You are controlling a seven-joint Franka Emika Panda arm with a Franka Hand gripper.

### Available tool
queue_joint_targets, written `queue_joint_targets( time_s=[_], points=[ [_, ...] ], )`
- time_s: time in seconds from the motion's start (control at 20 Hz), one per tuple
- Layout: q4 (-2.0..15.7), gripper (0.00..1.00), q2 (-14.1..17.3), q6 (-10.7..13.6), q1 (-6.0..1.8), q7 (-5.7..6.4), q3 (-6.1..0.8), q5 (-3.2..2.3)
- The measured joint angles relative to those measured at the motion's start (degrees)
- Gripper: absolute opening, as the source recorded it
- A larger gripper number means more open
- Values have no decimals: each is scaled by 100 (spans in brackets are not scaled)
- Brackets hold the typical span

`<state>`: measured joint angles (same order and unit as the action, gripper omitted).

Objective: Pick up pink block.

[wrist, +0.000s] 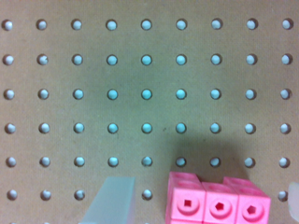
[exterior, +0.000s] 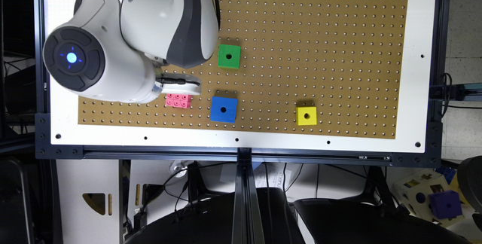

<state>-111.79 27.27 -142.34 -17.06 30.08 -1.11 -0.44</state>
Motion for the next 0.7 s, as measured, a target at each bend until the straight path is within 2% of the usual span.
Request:
queue_joint_targets(
  time_s=[0.1,0.25,0.35,0.5,0.6,0.7],
  points=[
    [53,100,19,0,2,0,-38,0],
    [87,100,53,-1,1,0,-58,0],
    [99,100,196,-68,1,0,-62,0],
    [154,100,544,-350,0,0,-63,0],
    [287,100,714,-392,0,0,-63,0],
    [364,100,757,-379,0,0,-64,0]
  ],
)
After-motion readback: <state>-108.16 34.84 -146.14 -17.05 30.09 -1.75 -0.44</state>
